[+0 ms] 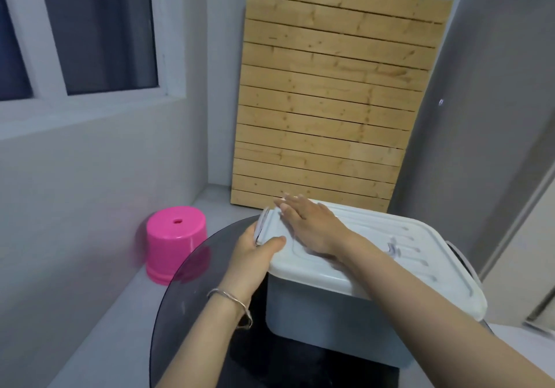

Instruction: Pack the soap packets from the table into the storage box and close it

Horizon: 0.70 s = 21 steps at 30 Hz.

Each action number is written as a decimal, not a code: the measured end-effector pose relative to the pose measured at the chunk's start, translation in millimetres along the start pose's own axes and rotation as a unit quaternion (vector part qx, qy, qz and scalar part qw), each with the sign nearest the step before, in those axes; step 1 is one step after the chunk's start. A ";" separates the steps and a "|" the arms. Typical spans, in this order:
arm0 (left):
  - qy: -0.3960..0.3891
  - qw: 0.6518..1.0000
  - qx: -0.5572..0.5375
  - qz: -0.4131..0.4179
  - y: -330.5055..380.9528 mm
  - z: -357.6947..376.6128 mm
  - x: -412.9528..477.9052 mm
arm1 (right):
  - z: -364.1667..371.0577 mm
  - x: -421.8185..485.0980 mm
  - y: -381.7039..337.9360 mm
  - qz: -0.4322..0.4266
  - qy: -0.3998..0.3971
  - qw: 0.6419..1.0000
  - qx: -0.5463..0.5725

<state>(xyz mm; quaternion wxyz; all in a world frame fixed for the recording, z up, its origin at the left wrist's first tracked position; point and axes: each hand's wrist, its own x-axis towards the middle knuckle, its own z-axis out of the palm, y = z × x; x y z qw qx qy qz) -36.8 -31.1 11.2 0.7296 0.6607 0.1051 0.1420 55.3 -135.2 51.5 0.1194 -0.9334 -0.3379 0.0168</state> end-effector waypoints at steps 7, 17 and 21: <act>0.003 0.997 0.078 0.009 -0.6 -2.5 1.1 | 3.4 2.0 1.3 0.006 0.014 0.999 0.039; 0.004 0.995 0.096 0.040 4.7 5.7 -8.5 | 0.4 -2.7 -1.0 0.000 0.024 0.998 0.055; 0.017 0.995 0.088 0.046 6.1 9.3 -19.0 | -2.9 -13.9 -4.8 -0.014 0.065 0.986 0.155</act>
